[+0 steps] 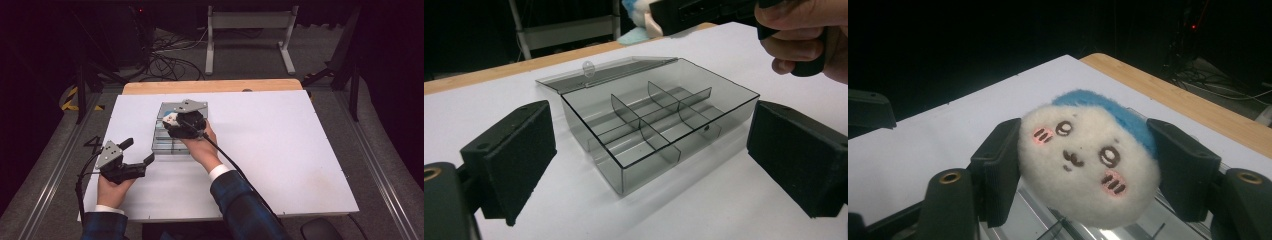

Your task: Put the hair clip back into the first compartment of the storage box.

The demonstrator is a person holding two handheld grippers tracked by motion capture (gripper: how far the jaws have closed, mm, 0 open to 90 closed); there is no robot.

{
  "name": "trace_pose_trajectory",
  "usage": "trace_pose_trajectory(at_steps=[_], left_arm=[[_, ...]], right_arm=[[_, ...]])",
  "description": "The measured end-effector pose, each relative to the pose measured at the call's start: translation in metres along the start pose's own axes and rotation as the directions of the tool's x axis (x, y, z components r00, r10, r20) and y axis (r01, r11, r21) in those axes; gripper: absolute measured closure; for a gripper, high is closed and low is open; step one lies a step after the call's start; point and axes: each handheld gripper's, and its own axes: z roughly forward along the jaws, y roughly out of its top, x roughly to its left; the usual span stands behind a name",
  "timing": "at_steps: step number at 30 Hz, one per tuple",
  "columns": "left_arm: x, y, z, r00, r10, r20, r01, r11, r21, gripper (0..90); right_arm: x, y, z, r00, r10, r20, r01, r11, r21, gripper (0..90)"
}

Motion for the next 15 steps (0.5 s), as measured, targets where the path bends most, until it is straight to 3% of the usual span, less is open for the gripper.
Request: trace_pose_trajectory(at_steps=[15], left_arm=[[0.0,-0.002,0.004,0.9996,0.003,0.027,-0.004,0.9988,0.049,6.6]], right_arm=[[0.005,0.01,0.023,0.9995,-0.017,-0.028,0.018,1.0,0.013,34.7]])
